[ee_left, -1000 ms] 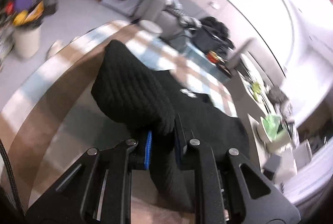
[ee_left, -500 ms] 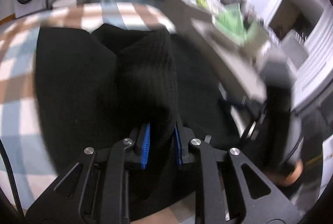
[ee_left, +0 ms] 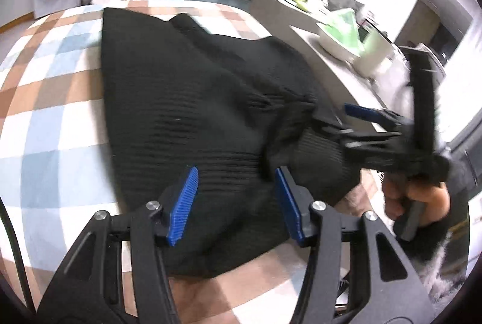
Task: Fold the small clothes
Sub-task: 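Grasp the black sweater side edge with the left gripper and lift it, then fold the held sweater side over the body with the left gripper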
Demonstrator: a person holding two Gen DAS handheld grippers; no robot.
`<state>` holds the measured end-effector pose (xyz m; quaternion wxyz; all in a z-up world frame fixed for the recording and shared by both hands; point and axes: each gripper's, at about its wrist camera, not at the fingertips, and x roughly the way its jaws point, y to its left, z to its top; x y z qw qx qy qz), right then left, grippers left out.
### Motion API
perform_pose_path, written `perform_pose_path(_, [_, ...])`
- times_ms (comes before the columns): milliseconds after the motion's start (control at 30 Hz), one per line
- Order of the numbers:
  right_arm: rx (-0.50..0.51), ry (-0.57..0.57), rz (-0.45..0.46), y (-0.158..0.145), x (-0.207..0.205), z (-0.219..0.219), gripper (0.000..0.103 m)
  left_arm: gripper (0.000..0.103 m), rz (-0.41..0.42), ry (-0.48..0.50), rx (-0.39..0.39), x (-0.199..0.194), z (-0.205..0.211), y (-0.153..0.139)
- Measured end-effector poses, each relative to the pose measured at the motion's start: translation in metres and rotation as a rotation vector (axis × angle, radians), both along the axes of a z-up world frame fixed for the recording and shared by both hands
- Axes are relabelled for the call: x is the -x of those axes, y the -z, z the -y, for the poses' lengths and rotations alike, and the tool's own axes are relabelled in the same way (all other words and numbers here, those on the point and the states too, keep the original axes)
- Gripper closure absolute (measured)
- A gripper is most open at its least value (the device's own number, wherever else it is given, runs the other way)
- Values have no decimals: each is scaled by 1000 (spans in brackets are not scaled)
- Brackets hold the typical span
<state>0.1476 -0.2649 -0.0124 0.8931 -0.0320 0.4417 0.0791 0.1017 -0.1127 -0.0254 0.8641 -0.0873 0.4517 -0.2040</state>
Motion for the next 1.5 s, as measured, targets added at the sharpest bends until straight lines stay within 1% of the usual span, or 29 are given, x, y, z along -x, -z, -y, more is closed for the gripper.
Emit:
perform_pose_path(100, [-71,-10,40,-14,3,-1,5,53,-19,-26,16,1,-12,8])
perform_pose_path(200, [-187,-32,60,-24,4,-2,5,53,-20,-27,4,8,-21,17])
perform_pose_path(267, [-256,-48,34,-19,-3,-7,5,53,-25,-34,-2,3,-18,24])
perform_pose_path(300, [-273,-48,14,-14,-8,-10,5,53,-29,-41,-1,3,-22,25])
perform_pose_path(333, [-288,-40,-18,-6,-12,-12,9,53,-31,-43,2,4,-22,27])
perform_pose_path(400, [-330,-33,-54,6,-19,-14,15,53,-32,-56,5,3,-30,28])
perform_pose_path(467, [-391,-26,-110,18,-27,-14,18,53,-32,-80,6,3,-41,28])
perform_pose_path(533, [-456,-25,-161,29,-36,-17,29,53,-34,-104,17,3,-52,29])
perform_pose_path(567, [-473,-29,-182,34,-39,-21,31,53,-36,-116,23,2,-57,29])
perform_pose_path(600, [-474,-32,-181,35,-40,-23,35,53,-36,-127,30,2,-62,30])
perform_pose_path(667, [-453,-45,-161,34,-42,-32,63,53,-39,-151,35,2,-72,30])
perform_pose_path(700, [-457,-45,-169,34,-42,-34,80,53,-40,-165,38,2,-78,30])
perform_pose_path(733, [-450,-37,-154,30,-42,-37,87,53,-39,-174,42,3,-81,30])
perform_pose_path(767, [-445,-37,-126,23,-41,-38,88,53,-34,-183,49,4,-86,28])
perform_pose_path(833, [-480,-67,-21,-5,-24,-37,90,53,-26,-198,53,4,-93,25])
perform_pose_path(900, [-493,-92,66,-31,-6,-34,90,53,-21,-214,55,4,-100,23])
perform_pose_path(967, [-456,-101,138,-54,18,-28,90,53,-19,-224,55,4,-105,22])
perform_pose_path(1033, [-381,-68,171,-59,37,-22,90,53,-28,-229,65,3,-107,25])
perform_pose_path(1067, [-331,-39,157,-53,43,-18,89,53,-35,-225,69,1,-108,27])
perform_pose_path(1100, [-302,-19,133,-45,45,-14,89,53,-43,-219,71,-1,-107,30])
perform_pose_path(1133, [-273,-3,72,-29,44,-9,89,53,-49,-214,72,-3,-105,32])
perform_pose_path(1200, [-255,22,-17,-5,44,-2,88,53,-68,-200,68,-8,-98,37])
perform_pose_path(1233, [-226,7,-72,6,42,-3,88,53,-78,-191,66,-12,-94,40])
perform_pose_path(1267, [-217,-5,-88,11,41,-4,87,53,-87,-182,66,-15,-91,42])
perform_pose_path(1300, [-222,-24,-94,11,41,-5,83,53,-91,-176,66,-18,-90,44])
perform_pose_path(1367, [-230,-47,-99,9,40,-4,70,53,-99,-173,71,-25,-86,47])
perform_pose_path(1400, [-230,-41,-94,7,40,-1,58,53,-104,-172,79,-32,-84,49])
perform_pose_path(1433, [-227,-25,-84,5,41,4,55,53,-110,-174,83,-38,-83,51])
perform_pose_path(1500, [-237,5,-73,2,40,16,55,53,-117,-179,90,-52,-80,56])
